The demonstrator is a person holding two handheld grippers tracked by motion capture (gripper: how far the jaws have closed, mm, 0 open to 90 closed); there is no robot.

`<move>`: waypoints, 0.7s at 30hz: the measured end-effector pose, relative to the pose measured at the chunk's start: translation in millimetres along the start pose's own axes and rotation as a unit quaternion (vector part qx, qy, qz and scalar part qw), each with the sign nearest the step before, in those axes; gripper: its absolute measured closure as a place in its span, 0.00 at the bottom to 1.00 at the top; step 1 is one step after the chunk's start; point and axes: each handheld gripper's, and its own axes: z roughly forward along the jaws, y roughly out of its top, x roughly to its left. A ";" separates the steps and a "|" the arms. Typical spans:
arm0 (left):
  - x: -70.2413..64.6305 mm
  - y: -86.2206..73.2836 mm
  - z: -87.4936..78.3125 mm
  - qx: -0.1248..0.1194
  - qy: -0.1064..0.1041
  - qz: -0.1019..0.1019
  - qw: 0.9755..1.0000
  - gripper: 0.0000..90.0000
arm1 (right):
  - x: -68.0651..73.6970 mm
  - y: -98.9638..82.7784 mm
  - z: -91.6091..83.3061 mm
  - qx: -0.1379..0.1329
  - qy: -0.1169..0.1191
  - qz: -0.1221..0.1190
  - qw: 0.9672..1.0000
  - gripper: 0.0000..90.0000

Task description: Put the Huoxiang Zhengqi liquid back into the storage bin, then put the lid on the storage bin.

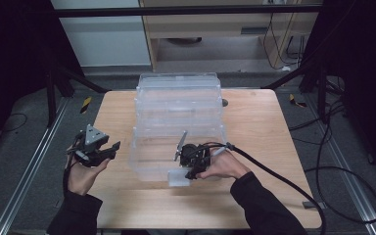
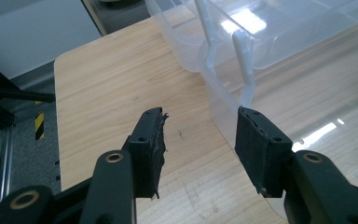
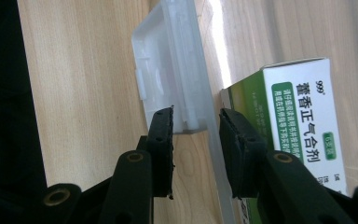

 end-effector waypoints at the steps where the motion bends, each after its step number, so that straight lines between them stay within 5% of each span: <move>1: -0.4 1.6 -0.1 -0.001 -0.001 0.001 1.000 0.57 | -0.1 0.1 0.2 -0.001 -0.001 -0.002 1.000 0.74; 11: -1.6 16.8 8.5 -0.003 -0.019 0.030 0.999 0.56 | -0.3 -0.8 0.0 -0.004 0.000 -0.006 1.000 0.74; 21: 6.7 44.5 10.2 0.006 -0.025 0.087 0.996 0.55 | 0.5 -1.5 0.1 -0.008 -0.003 -0.009 1.000 0.73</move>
